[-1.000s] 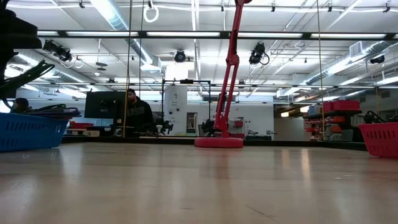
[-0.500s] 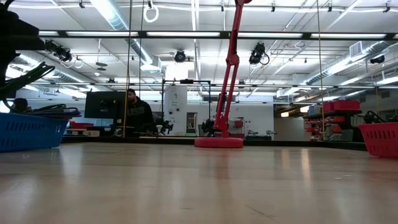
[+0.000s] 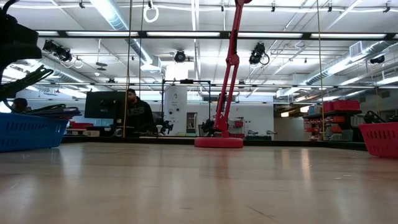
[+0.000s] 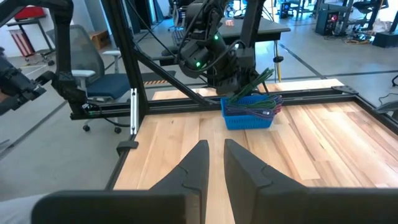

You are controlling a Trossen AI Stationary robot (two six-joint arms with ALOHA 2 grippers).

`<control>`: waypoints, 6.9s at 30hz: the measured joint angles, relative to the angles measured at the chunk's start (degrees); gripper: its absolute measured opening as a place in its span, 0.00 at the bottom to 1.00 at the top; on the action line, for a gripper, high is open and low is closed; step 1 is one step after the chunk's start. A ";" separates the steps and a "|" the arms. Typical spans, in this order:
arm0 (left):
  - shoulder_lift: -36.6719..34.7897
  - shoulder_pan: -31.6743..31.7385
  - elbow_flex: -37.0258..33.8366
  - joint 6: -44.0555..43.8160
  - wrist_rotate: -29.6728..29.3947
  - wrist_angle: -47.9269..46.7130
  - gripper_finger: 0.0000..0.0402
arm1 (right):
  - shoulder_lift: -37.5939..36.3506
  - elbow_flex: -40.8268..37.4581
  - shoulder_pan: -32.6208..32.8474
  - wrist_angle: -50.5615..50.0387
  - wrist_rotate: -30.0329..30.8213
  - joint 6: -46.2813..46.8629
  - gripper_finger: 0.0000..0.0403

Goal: Pick & Place USB Port
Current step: Put the green and black charger cable into the blue bin, then return to Home Position

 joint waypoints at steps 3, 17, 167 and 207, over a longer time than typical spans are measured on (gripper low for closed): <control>1.14 -0.02 0.00 -0.02 -0.01 0.04 0.02 | 0.00 0.00 0.01 0.00 0.00 0.02 0.13; 6.56 1.12 0.00 1.53 0.61 2.16 0.02 | 0.00 0.00 0.00 -0.09 0.00 0.04 0.13; -57.70 31.44 -42.23 109.13 -11.55 126.21 0.42 | -59.43 -47.12 -32.30 21.46 -21.90 1.12 0.13; -68.58 31.48 -42.29 109.14 -12.64 126.87 0.42 | -59.30 -47.10 -32.39 15.02 7.23 -19.55 0.13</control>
